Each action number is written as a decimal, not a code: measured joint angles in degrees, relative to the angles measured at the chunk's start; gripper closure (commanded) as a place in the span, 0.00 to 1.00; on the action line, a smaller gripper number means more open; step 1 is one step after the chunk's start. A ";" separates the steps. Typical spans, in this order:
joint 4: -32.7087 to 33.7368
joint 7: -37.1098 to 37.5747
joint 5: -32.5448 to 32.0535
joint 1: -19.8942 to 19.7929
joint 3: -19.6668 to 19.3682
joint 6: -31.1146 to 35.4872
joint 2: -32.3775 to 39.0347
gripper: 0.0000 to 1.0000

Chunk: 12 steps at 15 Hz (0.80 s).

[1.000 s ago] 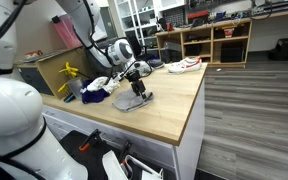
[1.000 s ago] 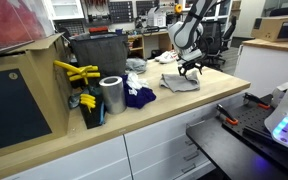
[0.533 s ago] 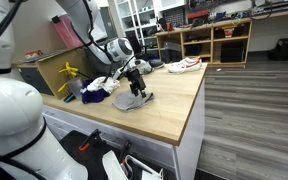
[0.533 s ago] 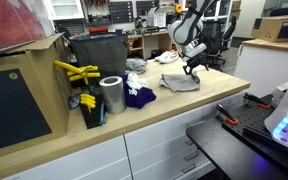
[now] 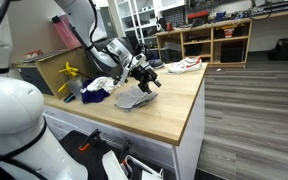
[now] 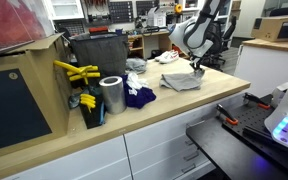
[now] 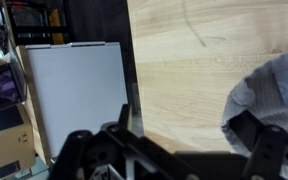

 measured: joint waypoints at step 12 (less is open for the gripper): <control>-6.78 -27.86 8.09 -6.77 5.84 4.40 -6.51 0.00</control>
